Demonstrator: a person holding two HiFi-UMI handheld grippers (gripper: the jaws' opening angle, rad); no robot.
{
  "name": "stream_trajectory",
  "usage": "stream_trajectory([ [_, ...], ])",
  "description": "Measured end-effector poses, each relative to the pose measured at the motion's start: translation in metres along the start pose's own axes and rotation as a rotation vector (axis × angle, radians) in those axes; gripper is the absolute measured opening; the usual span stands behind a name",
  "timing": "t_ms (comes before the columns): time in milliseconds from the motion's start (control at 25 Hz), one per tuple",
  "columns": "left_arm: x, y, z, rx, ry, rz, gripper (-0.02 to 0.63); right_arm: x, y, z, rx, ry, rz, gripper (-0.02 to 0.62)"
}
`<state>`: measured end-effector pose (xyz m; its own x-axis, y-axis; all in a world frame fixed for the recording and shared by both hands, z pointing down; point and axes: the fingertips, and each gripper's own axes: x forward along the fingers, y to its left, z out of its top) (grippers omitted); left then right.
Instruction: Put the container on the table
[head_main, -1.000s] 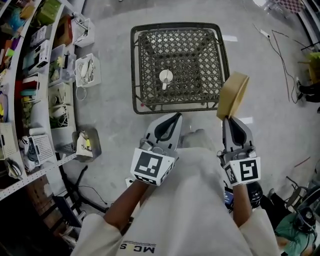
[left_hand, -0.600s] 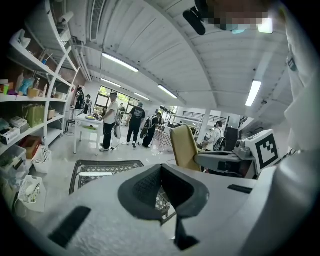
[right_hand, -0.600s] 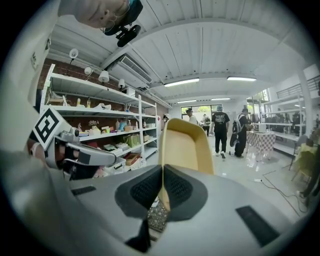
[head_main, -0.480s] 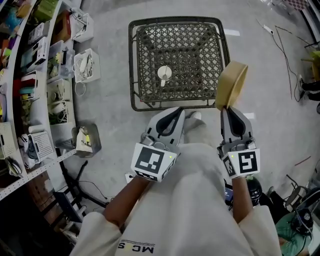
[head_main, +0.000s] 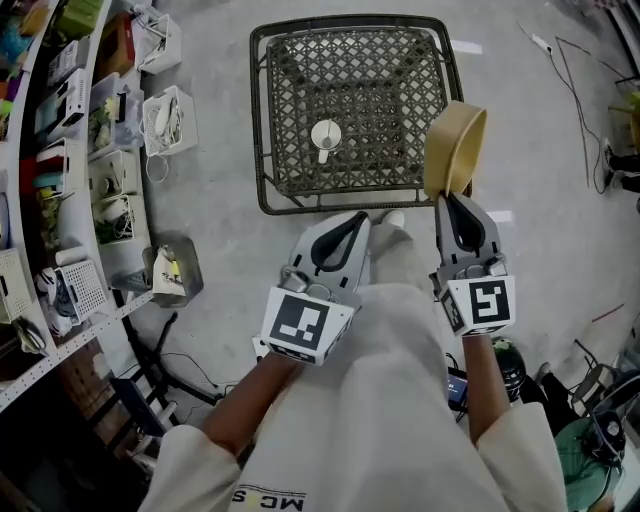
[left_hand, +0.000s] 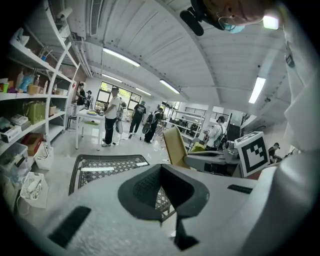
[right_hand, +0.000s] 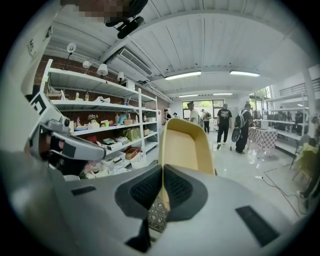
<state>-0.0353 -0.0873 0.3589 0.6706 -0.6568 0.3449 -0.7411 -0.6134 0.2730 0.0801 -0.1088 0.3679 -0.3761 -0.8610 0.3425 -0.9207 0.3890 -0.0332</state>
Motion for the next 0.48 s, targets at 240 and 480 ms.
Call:
stream_trajectory([
  [240, 0.006, 0.007, 0.006, 0.016, -0.006, 0.004, 0.023, 0.028, -0.002, -0.021, 0.008, 0.04, 0.009, 0.023],
  [480, 0.006, 0.015, 0.0, 0.011, 0.006, 0.023, 0.023, 0.053, -0.001, -0.051, -0.013, 0.096, 0.031, 0.023],
])
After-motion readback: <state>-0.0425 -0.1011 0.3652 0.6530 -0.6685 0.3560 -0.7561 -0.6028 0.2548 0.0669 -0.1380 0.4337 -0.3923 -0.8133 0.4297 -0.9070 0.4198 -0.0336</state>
